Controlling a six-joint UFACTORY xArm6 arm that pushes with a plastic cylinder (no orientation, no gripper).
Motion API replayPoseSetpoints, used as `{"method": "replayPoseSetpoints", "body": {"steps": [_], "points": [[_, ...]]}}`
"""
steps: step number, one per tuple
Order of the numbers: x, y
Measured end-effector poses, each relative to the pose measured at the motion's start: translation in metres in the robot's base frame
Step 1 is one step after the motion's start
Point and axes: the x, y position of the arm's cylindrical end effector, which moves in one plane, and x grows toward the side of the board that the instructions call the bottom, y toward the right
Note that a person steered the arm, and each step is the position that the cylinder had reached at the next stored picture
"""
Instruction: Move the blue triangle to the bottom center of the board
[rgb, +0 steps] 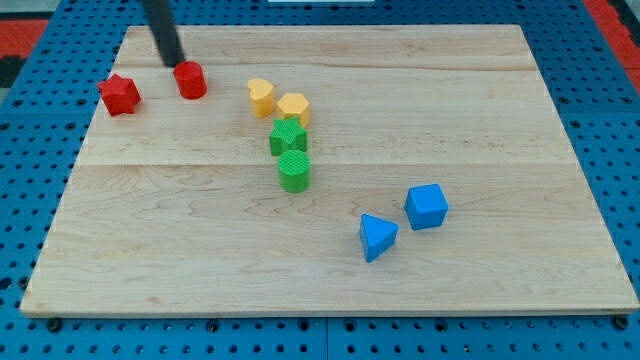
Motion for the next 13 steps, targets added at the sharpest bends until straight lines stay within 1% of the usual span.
{"method": "replayPoseSetpoints", "body": {"steps": [1,2,3,4,6,7,8,9,11,13], "points": [[0.003,0.032],[0.020,0.029],[0.027,0.035],[0.036,0.026],[0.029,0.027],[0.052,0.028],[0.096,0.034],[0.124,0.036],[0.139,0.039],[0.145,0.077]]}}
